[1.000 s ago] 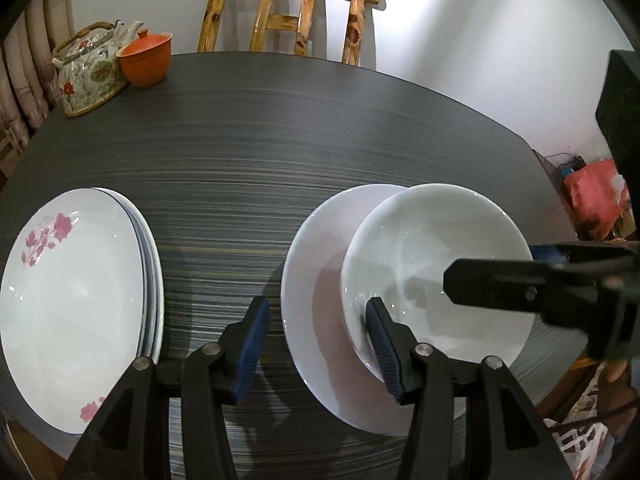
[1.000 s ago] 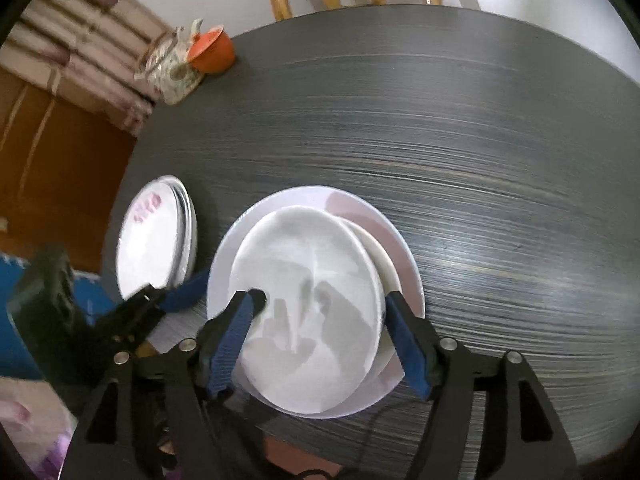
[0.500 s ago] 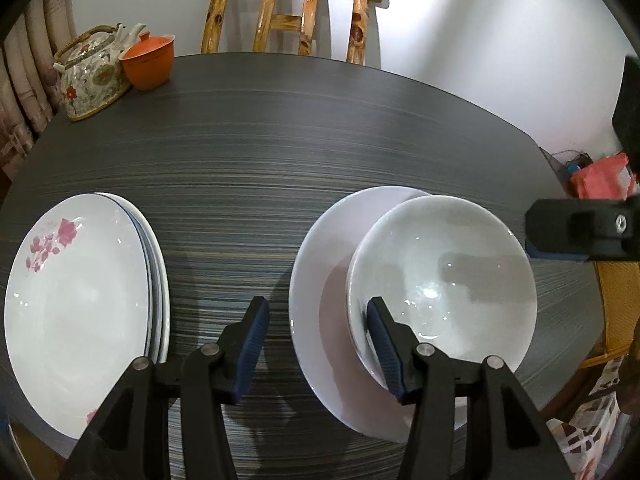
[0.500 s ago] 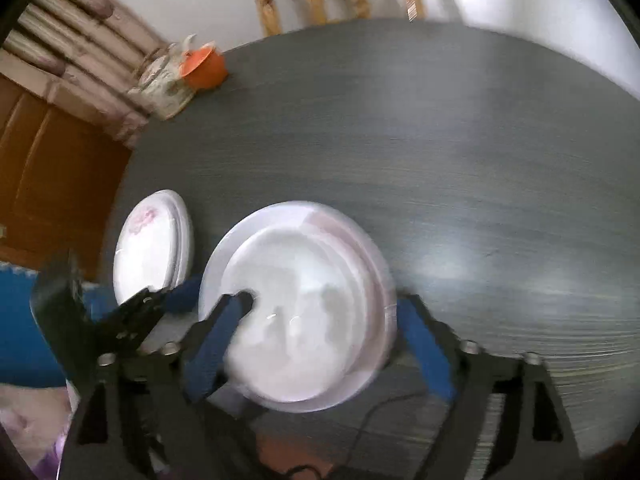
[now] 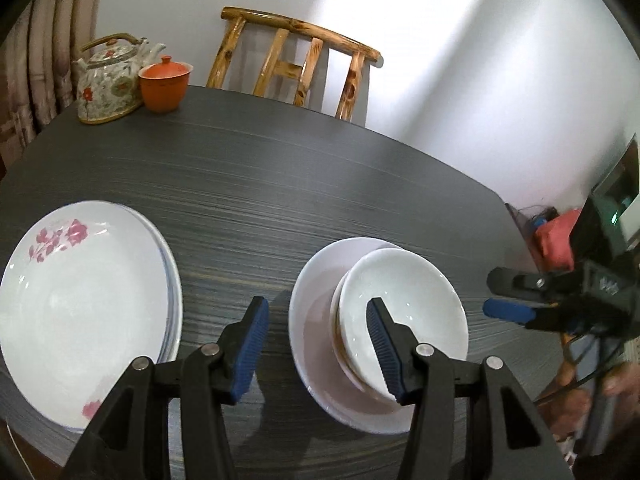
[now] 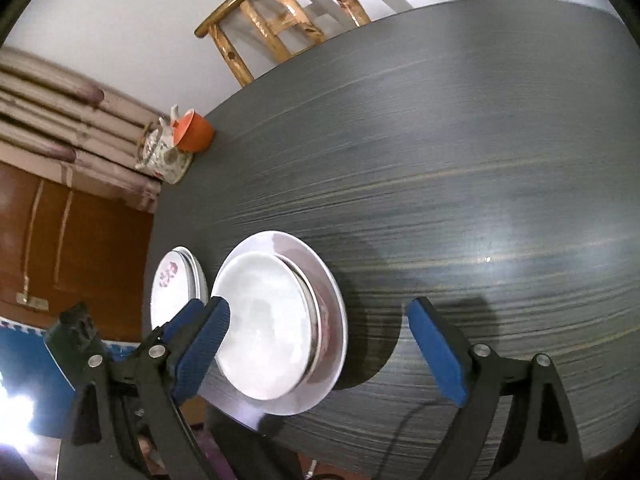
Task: Organize plates and bowls
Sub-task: 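Grasp the bowl stack rim with left tool while right tool approaches the stack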
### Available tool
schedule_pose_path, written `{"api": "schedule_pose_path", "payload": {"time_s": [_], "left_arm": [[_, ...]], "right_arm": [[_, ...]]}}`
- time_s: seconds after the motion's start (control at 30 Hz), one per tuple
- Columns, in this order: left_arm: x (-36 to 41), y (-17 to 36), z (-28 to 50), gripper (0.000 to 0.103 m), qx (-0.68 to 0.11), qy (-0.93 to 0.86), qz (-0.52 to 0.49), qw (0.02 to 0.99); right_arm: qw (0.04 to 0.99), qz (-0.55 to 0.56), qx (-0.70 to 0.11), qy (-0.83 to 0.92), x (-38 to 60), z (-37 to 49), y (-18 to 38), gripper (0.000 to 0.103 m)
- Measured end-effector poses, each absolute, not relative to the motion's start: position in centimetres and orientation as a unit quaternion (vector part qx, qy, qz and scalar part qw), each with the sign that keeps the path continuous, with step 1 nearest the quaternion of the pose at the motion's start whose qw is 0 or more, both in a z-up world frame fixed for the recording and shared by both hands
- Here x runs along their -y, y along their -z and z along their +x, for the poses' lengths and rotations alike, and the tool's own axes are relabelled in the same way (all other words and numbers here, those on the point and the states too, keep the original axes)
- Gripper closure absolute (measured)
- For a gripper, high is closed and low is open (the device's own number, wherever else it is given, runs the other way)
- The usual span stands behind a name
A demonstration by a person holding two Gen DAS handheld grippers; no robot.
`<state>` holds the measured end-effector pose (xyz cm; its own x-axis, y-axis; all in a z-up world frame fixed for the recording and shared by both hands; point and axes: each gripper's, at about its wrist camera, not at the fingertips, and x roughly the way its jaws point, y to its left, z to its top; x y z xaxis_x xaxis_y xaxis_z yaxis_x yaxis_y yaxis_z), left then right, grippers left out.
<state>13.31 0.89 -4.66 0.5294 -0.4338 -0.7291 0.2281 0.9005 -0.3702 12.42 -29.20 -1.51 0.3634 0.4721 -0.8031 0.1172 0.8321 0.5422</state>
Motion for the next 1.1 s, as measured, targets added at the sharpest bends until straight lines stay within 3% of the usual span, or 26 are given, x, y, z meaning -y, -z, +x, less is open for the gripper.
{"api": "schedule_pose_path", "payload": {"time_s": [0.1, 0.17, 0.23, 0.3, 0.4, 0.47, 0.5, 1.1], "left_arm": [[-2.0, 4.6, 12.7, 0.05, -0.454, 0.182, -0.13, 0.863], [-2.7, 4.9, 12.1, 0.05, -0.458, 0.175, -0.137, 0.861], [-3.2, 5.3, 11.4, 0.05, -0.464, 0.179, -0.148, 0.855], [-3.4, 5.7, 10.9, 0.05, -0.473, 0.18, -0.155, 0.849], [-3.4, 6.7, 10.2, 0.05, -0.486, 0.179, -0.164, 0.84], [-3.3, 7.1, 10.0, 0.05, -0.492, 0.19, -0.171, 0.832], [-3.1, 7.1, 9.9, 0.05, -0.492, 0.194, -0.169, 0.832], [-3.3, 8.3, 13.1, 0.051, -0.53, 0.184, -0.229, 0.795]], "right_arm": [[0.797, 0.271, -0.53, -0.101, 29.7, 11.3, 1.8, 0.015], [0.816, 0.25, -0.514, -0.08, 29.6, 11.0, 1.6, 0.03], [0.821, 0.246, -0.508, -0.08, 29.8, 10.4, 1.7, 0.039], [0.812, 0.275, -0.505, -0.106, 29.8, 9.9, 2.1, 0.04], [0.827, 0.239, -0.503, -0.078, 29.6, 8.8, 1.9, 0.051], [0.824, 0.231, -0.513, -0.071, 29.6, 8.4, 2.4, 0.076], [0.818, 0.236, -0.519, -0.075, 29.7, 8.3, 2.8, 0.079], [0.778, 0.305, -0.536, -0.118, 29.8, 9.8, 4.0, 0.079]]}}
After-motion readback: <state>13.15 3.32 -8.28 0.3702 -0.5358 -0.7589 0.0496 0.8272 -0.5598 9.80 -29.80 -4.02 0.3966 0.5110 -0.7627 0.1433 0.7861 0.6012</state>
